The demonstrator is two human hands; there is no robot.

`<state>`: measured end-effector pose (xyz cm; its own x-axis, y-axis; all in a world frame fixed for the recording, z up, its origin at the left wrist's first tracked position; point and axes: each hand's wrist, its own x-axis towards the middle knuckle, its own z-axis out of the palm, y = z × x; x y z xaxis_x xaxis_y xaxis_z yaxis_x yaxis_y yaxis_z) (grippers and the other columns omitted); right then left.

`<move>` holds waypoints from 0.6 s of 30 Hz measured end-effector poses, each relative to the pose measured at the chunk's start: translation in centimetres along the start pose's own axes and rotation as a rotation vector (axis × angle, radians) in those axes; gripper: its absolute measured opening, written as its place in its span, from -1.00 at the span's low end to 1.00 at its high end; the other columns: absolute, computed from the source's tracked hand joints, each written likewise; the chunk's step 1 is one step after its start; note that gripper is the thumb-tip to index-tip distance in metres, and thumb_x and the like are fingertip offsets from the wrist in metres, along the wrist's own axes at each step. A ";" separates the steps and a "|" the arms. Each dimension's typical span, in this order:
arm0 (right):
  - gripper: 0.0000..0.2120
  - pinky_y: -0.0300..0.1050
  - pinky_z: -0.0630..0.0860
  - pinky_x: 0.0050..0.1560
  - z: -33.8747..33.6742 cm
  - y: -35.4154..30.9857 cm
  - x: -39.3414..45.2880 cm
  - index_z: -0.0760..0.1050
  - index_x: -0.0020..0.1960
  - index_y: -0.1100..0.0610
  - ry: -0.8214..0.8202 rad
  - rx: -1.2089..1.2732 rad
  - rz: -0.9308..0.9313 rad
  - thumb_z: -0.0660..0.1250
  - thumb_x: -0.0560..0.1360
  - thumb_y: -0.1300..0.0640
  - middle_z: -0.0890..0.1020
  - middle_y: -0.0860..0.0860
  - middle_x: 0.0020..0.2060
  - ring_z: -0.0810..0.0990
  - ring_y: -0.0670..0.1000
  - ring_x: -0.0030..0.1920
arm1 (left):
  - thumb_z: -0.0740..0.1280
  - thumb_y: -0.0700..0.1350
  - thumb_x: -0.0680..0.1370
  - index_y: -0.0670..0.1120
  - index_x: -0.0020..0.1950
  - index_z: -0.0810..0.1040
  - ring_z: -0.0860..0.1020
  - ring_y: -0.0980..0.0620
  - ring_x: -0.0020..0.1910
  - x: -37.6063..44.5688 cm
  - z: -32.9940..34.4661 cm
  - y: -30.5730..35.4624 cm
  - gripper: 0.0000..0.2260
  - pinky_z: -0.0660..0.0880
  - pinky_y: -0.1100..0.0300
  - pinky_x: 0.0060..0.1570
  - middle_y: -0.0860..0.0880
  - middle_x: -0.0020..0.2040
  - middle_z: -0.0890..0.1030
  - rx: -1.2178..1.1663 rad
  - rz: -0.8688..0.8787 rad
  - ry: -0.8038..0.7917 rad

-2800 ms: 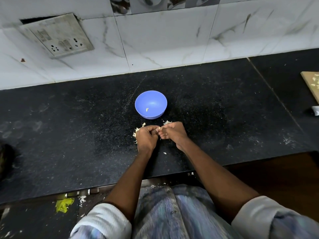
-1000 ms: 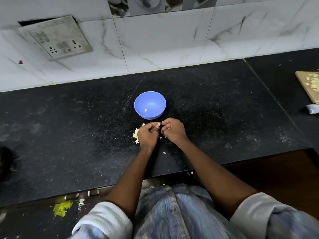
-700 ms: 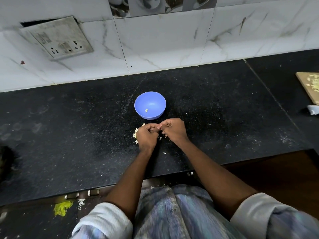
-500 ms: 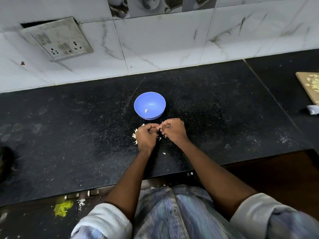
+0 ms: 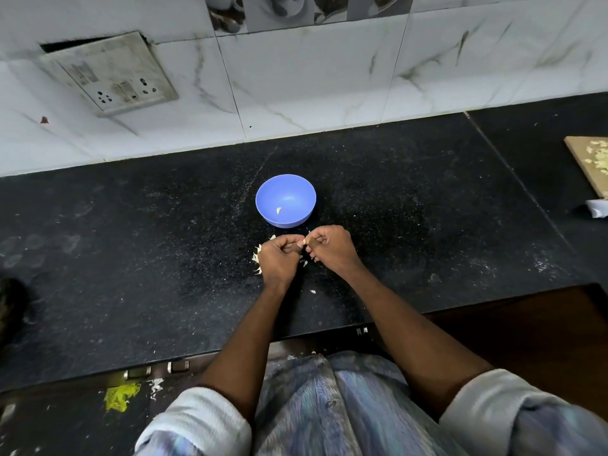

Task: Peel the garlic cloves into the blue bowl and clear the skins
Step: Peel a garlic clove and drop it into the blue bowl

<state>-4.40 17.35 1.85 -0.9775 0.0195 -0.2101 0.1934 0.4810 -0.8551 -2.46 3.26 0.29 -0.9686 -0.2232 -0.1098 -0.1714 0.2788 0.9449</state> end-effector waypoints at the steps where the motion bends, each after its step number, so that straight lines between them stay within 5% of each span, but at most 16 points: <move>1: -0.85 0.02 0.72 -0.17 0.0 0.0 -0.1 0.70 -0.16 0.08 -0.006 0.018 0.006 0.40 0.53 0.23 0.71 -0.03 -0.36 0.72 -0.01 -0.32 | 0.48 -0.31 0.56 -0.13 0.01 0.78 0.72 0.11 -0.18 0.1 0.0 -0.1 -0.87 0.64 0.22 -0.09 0.02 -0.14 0.77 -0.035 -0.033 -0.008; 9: -0.90 -0.11 0.68 -0.23 -0.3 -0.4 -0.4 0.70 -0.10 0.24 -0.025 0.156 0.049 0.40 0.51 0.34 0.73 0.11 -0.31 0.70 0.01 -0.33 | 0.42 -0.40 0.55 -0.19 0.09 0.76 0.71 0.07 -0.16 0.1 0.0 0.2 -0.79 0.62 0.28 -0.14 -0.08 -0.07 0.78 -0.302 -0.222 -0.037; 18: -0.91 -0.07 0.70 -0.19 -0.3 -0.3 -0.2 0.70 -0.08 0.27 -0.038 0.195 0.073 0.41 0.54 0.34 0.73 0.17 -0.29 0.70 0.06 -0.31 | 0.45 -0.38 0.55 -0.18 0.08 0.77 0.73 0.07 -0.11 0.4 -0.4 0.1 -0.81 0.64 0.29 -0.06 -0.07 -0.06 0.78 -0.215 -0.158 -0.061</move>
<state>-4.33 17.42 2.29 -0.9572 0.0135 -0.2891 0.2796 0.3011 -0.9117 -2.75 2.79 0.43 -0.9430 -0.1897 -0.2736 -0.2856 0.0387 0.9576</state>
